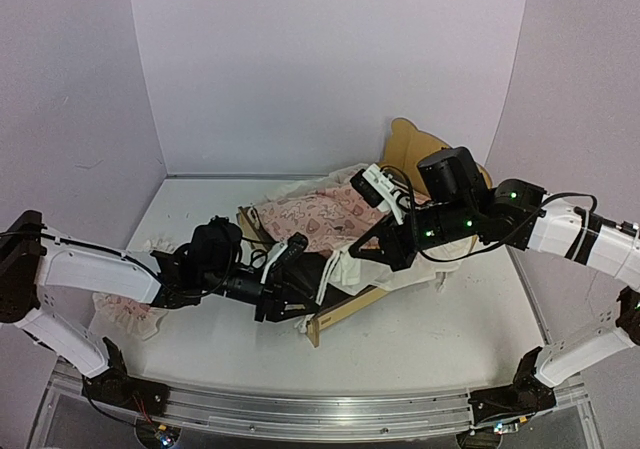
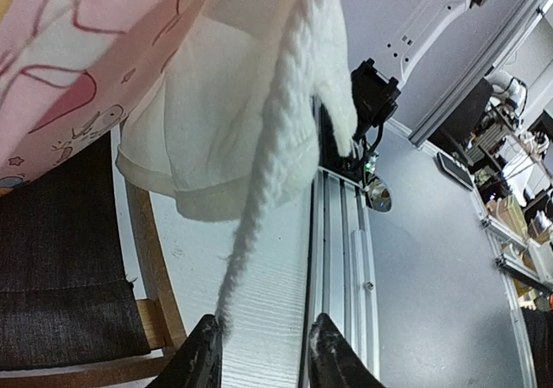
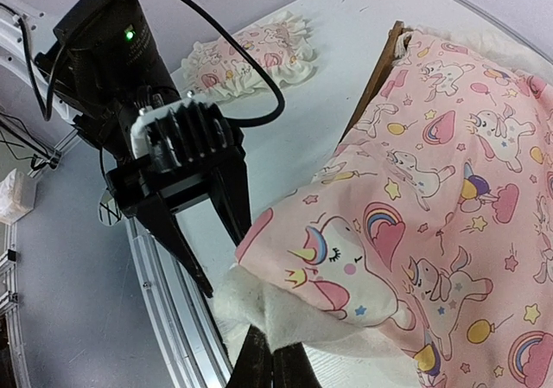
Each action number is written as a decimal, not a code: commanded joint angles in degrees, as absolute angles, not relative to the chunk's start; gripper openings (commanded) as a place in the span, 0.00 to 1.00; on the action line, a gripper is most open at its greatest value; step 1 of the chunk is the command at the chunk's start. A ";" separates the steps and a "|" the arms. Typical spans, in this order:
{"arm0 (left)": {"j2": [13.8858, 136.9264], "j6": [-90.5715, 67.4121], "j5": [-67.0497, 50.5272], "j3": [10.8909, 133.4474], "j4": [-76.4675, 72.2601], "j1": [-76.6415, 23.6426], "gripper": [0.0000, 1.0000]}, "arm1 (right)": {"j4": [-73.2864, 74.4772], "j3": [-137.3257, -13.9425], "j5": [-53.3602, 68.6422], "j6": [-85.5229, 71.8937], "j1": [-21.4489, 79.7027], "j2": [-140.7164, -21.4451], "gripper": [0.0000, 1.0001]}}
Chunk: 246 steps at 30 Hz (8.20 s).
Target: Set up the pet bed
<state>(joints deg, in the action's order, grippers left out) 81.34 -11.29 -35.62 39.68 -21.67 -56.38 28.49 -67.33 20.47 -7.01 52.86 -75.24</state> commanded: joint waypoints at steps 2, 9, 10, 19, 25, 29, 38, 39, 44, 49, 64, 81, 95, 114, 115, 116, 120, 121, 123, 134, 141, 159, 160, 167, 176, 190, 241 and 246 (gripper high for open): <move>83.64 -9.66 -36.07 43.50 -25.05 -56.76 0.27 | 27.19 -70.48 21.53 -5.60 52.63 -73.43 0.00; 84.52 -9.56 -33.36 45.03 -24.97 -56.95 0.17 | 27.33 -70.58 21.53 -5.21 52.56 -73.06 0.00; 84.58 -9.65 -33.01 45.08 -24.96 -56.95 0.16 | 27.33 -70.58 21.53 -5.19 52.63 -73.04 0.00; 84.39 -9.50 -32.08 45.09 -24.87 -57.79 0.06 | 27.42 -70.75 21.49 -4.94 52.57 -72.77 0.00; 85.61 -9.76 -35.82 49.09 -24.96 -62.06 0.00 | 28.00 -70.65 19.49 -4.26 52.31 -72.70 0.00; 89.98 -9.69 -36.74 54.95 -25.36 -66.57 0.00 | 28.61 -71.07 17.96 -3.74 51.94 -72.21 0.00; 91.96 -4.06 -25.90 51.78 -26.03 -67.02 0.00 | 30.04 -66.88 14.08 -1.90 51.30 -70.18 0.00; 91.20 -3.83 -24.98 50.64 -26.04 -66.87 0.00 | 30.06 -65.55 14.13 -1.47 51.20 -69.58 0.00; 86.94 -3.95 -22.44 45.49 -25.67 -65.58 0.00 | 28.81 -58.54 16.38 1.54 50.40 -67.02 0.00; 85.49 -3.29 -23.14 43.42 -24.03 -64.67 0.01 | 26.95 -55.55 19.83 1.98 49.82 -67.02 0.00; 83.40 2.21 -24.83 45.86 -14.77 -62.58 0.09 | 27.44 -58.84 21.14 2.61 48.72 -67.37 0.00; 91.74 1.44 -28.52 52.63 -16.04 -62.88 0.25 | 28.39 -59.92 21.82 2.55 48.62 -67.21 0.00; 96.88 2.99 -27.02 52.61 -19.93 -62.93 0.15 | 28.39 -60.62 22.23 2.64 48.68 -67.19 0.00; 96.29 4.77 -18.65 51.57 -22.33 -63.36 0.15 | 28.39 -61.17 23.13 2.35 48.61 -67.31 0.00; 96.51 4.68 -18.83 51.76 -22.52 -63.55 0.15 | 28.39 -61.24 23.16 2.32 48.60 -67.44 0.00; 96.77 4.74 -19.03 52.03 -22.65 -63.73 0.15 | 28.39 -61.26 23.26 2.30 48.58 -67.49 0.00; 97.03 4.66 -19.74 52.38 -23.32 -63.99 0.11 | 28.39 -61.35 23.47 2.17 48.56 -67.68 0.00; 96.84 4.52 -19.71 52.34 -23.43 -63.99 0.10 | 28.39 -61.35 23.47 2.19 48.60 -67.60 0.00; 96.22 4.63 -19.98 51.94 -23.82 -63.98 0.09 | 28.39 -61.20 23.52 2.15 48.64 -67.42 0.00; 87.16 6.31 -17.60 45.06 -24.44 -63.98 0.00 | 28.39 -60.69 22.93 2.37 48.60 -66.85 0.00; 82.20 6.96 -13.18 42.31 -23.08 -64.01 0.00 | 28.39 -60.47 22.96 2.20 48.47 -66.58 0.00; 89.00 13.05 -0.77 51.29 -23.38 -63.90 0.00 | 28.48 -60.65 23.21 1.69 48.40 -66.91 0.00; 89.53 12.82 -2.40 51.47 -23.38 -63.87 0.00 | 28.48 -60.58 23.20 1.63 48.35 -66.89 0.00; 90.58 9.97 -12.47 49.59 -23.30 -63.90 0.00 | 28.50 -60.86 23.12 1.67 48.42 -67.05 0.00; 97.46 7.67 -12.84 52.63 -22.34 -63.81 0.00 | 28.47 -61.16 23.08 1.11 48.42 -67.58 0.00; 104.04 4.56 -12.51 58.72 -14.85 -62.11 0.00 | 24.40 -62.02 19.66 -5.40 48.42 -71.66 0.00; 98.14 0.56 -12.16 65.91 9.49 -60.38 0.46 | 19.33 -44.86 25.51 -23.72 45.99 -77.56 0.55; 95.66 -1.77 -5.77 65.71 14.23 -60.32 0.51 | 14.19 -45.79 21.30 -25.16 45.98 -78.88 0.55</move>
<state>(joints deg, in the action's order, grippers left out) 99.50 0.43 -13.06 63.44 8.19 -60.60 24.62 -43.97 23.18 -22.92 45.89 -78.74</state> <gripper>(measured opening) 0.495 0.548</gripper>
